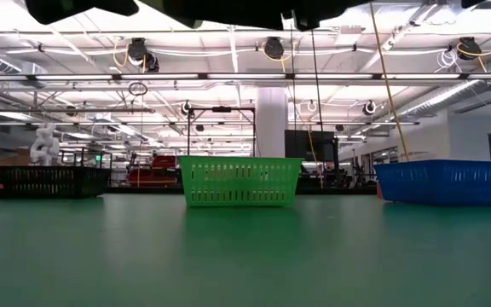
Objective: Sort & place blocks by color
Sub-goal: Put the yellow green block into the black bin
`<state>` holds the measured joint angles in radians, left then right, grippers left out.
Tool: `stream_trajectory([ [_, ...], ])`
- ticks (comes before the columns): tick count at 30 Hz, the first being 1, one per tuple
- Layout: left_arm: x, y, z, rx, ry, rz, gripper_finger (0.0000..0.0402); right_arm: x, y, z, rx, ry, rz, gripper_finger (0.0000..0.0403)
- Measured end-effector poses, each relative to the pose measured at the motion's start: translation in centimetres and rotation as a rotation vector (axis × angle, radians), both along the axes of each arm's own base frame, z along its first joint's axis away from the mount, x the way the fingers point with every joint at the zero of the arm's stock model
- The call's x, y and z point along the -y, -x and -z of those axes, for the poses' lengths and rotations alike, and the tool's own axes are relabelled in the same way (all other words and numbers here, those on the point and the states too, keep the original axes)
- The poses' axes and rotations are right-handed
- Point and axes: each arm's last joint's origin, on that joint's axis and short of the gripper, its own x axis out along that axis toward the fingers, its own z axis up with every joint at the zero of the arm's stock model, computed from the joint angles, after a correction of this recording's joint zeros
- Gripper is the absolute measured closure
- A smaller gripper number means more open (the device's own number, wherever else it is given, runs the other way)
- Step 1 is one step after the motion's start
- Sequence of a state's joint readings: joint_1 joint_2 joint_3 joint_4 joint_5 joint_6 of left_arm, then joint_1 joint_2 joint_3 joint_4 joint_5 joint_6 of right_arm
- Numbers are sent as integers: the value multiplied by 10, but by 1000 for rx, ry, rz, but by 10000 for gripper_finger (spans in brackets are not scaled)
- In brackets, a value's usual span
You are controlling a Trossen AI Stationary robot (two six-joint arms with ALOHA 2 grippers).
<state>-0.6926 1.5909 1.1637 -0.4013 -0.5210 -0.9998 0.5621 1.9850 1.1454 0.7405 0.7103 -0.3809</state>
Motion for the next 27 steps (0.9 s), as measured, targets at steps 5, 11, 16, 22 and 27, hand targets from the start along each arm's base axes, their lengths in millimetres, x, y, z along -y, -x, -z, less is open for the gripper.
stream_trajectory([
  [5, -6, -6, -1, 15, 3, -19, 147, -1, 1, 1, -13, 32, -11, 286],
  [11, -9, -9, -1, 1, 10, -4, 156, -1, 1, 1, -18, 64, -13, 286],
  [16, -9, -9, -2, 5, 3, 3, 228, -1, 0, 1, -23, 90, -18, 286],
  [22, -9, -8, -2, 2, -14, 29, 252, -5, 2, 1, -15, 27, -70, 237],
  [27, -9, -8, -2, 0, -42, 47, 269, -12, 6, 1, 6, -178, -65, 137],
])
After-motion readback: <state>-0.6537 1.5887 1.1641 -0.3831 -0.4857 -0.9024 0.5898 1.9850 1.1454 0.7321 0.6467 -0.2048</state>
